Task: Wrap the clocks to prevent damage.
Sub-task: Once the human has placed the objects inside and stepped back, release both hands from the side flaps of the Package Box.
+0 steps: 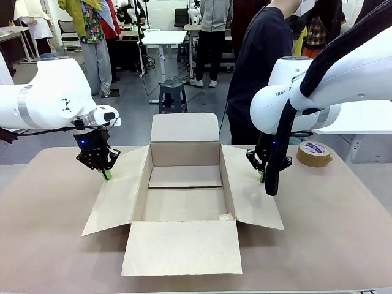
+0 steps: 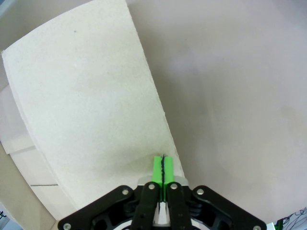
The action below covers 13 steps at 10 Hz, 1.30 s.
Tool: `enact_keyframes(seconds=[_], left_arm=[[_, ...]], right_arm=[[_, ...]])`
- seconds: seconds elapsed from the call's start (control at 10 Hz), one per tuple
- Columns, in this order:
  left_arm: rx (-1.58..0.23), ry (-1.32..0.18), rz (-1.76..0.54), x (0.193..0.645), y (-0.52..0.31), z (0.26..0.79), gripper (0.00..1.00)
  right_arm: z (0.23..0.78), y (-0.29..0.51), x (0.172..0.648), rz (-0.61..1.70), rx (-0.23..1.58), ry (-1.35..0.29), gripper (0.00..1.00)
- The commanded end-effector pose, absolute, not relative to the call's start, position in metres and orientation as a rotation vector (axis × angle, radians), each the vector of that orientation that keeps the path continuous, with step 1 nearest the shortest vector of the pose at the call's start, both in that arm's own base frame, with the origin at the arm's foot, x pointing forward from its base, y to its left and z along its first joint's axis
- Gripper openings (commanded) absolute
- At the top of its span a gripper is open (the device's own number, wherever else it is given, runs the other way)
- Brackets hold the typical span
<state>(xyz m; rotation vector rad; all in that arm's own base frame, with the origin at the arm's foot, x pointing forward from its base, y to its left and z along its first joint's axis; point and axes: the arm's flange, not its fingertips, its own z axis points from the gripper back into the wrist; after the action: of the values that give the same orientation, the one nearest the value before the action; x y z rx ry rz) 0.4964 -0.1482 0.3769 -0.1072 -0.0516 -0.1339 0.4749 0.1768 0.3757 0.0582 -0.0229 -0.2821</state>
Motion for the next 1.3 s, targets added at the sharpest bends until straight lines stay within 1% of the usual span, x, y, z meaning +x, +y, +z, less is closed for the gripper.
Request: enact_keyframes(seconds=[0.0,1.2], left_arm=[[-0.098,-0.052,-0.133,0.4960,-0.1481,0.3758,0.01],[-0.098,-0.052,-0.133,0.4960,-0.1481,0.3758,0.01]], right_arm=[[0.3749,0.1780,0.4745,-0.295,0.050,-0.026,0.01],[0.3749,0.1780,0.4745,-0.295,0.050,-0.026,0.01]])
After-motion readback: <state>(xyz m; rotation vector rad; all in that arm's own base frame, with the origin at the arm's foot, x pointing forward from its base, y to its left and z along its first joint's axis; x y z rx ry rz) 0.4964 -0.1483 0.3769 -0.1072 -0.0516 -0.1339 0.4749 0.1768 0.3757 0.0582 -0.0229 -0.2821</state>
